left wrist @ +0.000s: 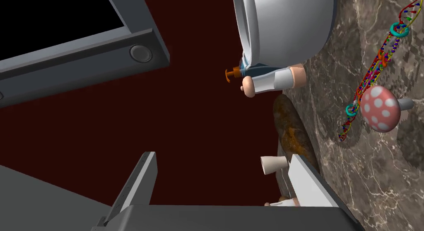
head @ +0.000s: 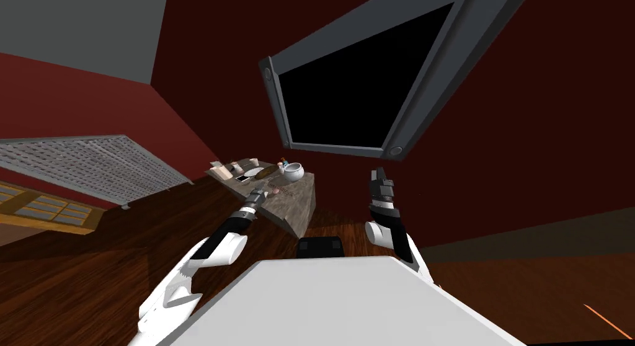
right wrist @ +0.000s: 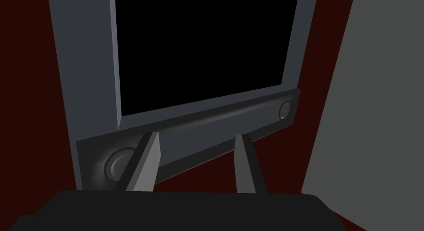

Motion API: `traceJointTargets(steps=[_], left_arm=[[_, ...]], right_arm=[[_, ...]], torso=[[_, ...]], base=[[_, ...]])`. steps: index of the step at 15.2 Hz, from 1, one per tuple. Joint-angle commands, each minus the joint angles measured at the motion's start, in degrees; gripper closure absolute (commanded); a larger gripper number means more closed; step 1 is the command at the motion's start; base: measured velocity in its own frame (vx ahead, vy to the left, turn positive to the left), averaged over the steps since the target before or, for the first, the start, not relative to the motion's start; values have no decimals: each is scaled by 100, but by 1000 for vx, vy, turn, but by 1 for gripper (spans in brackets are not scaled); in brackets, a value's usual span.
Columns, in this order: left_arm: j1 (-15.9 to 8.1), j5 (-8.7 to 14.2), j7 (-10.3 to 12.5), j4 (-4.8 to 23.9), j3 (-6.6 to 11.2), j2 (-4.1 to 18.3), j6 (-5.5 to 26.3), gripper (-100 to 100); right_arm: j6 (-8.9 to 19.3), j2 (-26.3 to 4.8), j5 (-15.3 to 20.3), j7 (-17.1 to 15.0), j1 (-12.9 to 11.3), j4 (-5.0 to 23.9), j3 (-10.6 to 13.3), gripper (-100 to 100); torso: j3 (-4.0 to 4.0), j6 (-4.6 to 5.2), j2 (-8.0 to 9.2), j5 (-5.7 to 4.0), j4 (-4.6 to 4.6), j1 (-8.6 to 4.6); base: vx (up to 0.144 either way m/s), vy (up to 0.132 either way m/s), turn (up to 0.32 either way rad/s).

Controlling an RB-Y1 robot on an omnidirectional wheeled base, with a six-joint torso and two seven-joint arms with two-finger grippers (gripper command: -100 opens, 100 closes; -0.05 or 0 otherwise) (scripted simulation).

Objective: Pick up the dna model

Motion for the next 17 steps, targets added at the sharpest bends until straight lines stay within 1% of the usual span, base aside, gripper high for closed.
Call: traceJointTargets(steps=[1, 2, 3, 5, 6, 8, 9, 10, 11, 12, 14, 15, 17], left_arm=[[24, 172, 20, 35, 66, 140, 286, -100], [24, 172, 20, 35, 66, 140, 350, -100], [36, 407, 38, 113, 145, 324, 514, -100], [36, 407, 38, 113, 145, 324, 701, -100], [50, 648, 57, 192, 226, 506, 840, -100], [50, 648, 57, 192, 226, 506, 1059, -100], [64, 887, 76, 274, 307, 684, 1240, -100], [64, 892, 76, 274, 307, 684, 1384, -100], [64, 892, 76, 274, 307, 684, 1423, -100], [79, 1139, 95, 356, 388, 858, 1614, -100], [79, 1139, 95, 356, 388, 858, 1792, -100], [95, 1388, 115, 440, 469, 1027, 1960, -100], [95, 1388, 115, 440, 469, 1027, 2164, -100]], right_arm=[[0, 0, 0, 0, 0, 0, 0, 0], [0, 0, 0, 0, 0, 0, 0, 0], [0, 0, 0, 0, 1, 0, 0, 0], [0, 0, 0, 0, 1, 0, 0, 0], [0, 0, 0, 0, 1, 0, -1, 0], [0, 0, 0, 0, 0, 0, 0, 0], [0, 0, 0, 0, 1, 0, -1, 0], [0, 0, 0, 0, 0, 0, 0, 0], [0, 0, 0, 0, 0, 0, 0, 0], [0, 0, 0, 0, 1, 0, -1, 0], [0, 0, 0, 0, 0, 0, 0, 0], [0, 0, 0, 0, 1, 0, -1, 0], [0, 0, 0, 0, 0, 0, 0, 0]], torso=[[0, 0, 0, 0, 0, 0], [-3, 2, -6, 0, -1, -1], [-8, -1, -14, 0, -3, 0], [-13, -1, -21, 1, -5, 4], [-11, -4, -18, 1, -5, 5], [-8, 0, -13, 1, -3, 5], [-6, -4, -10, 1, -3, 4], [-6, 0, -9, 1, -2, 4], [-6, -1, -9, 1, -2, 4], [-5, -3, -9, 1, -2, 4], [-7, -1, -11, 1, -3, 5], [-6, -4, -9, 1, -2, 5], [-7, 0, -11, 1, -3, 7]], base=[[27, 1, -300], [51, 8, -177], [55, 8, -228], [38, 18, -135], [23, 15, -210], [15, 17, -153], [13, 14, -194], [17, 17, -230], [14, 16, -100], [20, 15, -241], [17, 21, -157], [18, 22, -187], [21, 25, -169]])
